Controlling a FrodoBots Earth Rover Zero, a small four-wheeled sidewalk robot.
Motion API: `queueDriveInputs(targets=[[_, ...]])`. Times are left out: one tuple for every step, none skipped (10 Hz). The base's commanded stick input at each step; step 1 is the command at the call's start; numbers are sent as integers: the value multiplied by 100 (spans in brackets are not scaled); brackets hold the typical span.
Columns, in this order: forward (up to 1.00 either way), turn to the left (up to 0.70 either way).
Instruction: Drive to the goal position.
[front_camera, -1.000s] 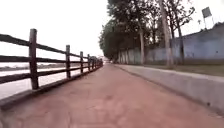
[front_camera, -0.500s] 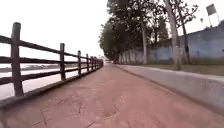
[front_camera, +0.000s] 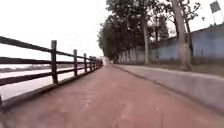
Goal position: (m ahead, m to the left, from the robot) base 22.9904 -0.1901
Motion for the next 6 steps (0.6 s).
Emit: queueDriveInputs(targets=[[100, 0], [100, 0], [100, 0], [100, 1], [100, 11], [100, 20]])
